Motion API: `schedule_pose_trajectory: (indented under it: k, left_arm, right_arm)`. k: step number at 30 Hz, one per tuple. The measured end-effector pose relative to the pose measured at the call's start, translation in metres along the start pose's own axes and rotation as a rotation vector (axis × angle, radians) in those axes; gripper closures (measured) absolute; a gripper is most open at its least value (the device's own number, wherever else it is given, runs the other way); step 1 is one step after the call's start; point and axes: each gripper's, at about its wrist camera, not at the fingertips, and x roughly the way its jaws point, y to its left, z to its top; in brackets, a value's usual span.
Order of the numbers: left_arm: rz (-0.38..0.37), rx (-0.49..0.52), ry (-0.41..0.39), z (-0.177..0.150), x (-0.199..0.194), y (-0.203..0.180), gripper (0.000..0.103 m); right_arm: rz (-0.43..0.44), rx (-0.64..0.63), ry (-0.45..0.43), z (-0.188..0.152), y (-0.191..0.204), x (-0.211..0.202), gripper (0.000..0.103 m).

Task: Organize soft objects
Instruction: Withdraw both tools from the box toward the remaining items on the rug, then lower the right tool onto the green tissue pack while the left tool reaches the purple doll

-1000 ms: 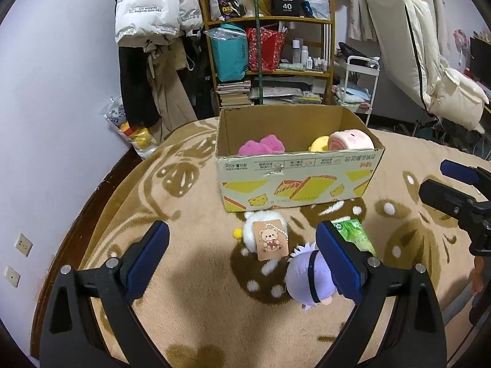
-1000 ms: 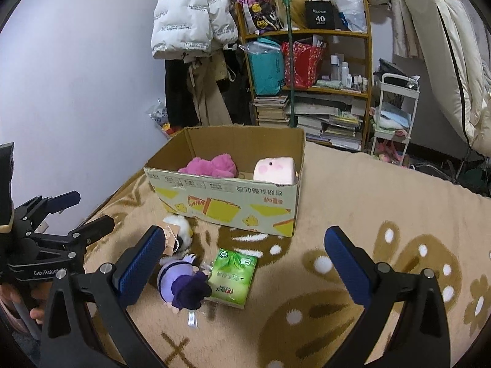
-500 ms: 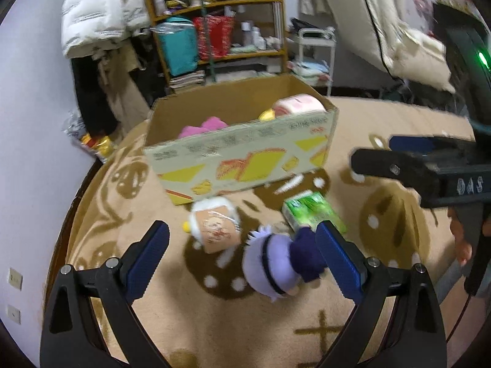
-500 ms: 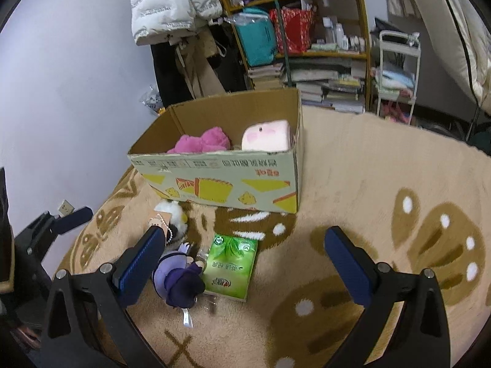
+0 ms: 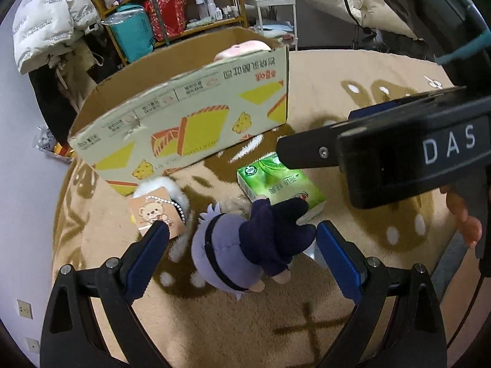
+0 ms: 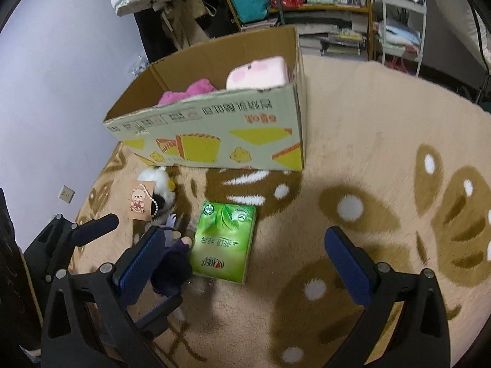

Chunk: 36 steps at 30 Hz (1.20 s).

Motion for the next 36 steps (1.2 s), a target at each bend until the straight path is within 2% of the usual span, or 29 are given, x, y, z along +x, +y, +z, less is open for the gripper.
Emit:
schedule_pose_trajectory:
  k: [9,14,17,27,29,30,31,36]
  left_arm:
    - [-0.01,-0.024,0.057,-0.003,0.022,0.004,0.007]
    - [-0.054,-0.088,0.086,-0.003,0.033,0.016,0.007]
    - [-0.056,-0.12,0.105,-0.004,0.038,0.023,0.008]
    - [-0.095,-0.171,0.108,-0.004,0.042,0.032,0.009]
    - [-0.097,-0.174,0.108,-0.004,0.041,0.033,0.01]
    - [-0.099,-0.177,0.107,-0.004,0.041,0.033,0.01]
    - [-0.1,-0.179,0.108,-0.004,0.041,0.034,0.01]
    - [-0.112,-0.207,0.108,-0.004,0.039,0.039,0.01]
  right_arm:
    - [0.005,0.02,0.06,-0.006,0.001,0.026,0.0]
    - [0.003,0.009,0.076,-0.003,0.006,0.042,0.001]
    - [0.01,0.02,0.093,-0.001,0.005,0.053,0.002]
    - [0.031,0.068,0.108,0.003,0.003,0.071,0.004]
    - [0.03,0.065,0.108,0.003,0.001,0.07,0.006]
    - [0.025,0.06,0.111,0.004,0.001,0.069,0.013]
    - [0.019,0.049,0.116,0.004,0.001,0.069,0.015]
    - [0.01,0.029,0.116,0.006,0.006,0.072,0.02]
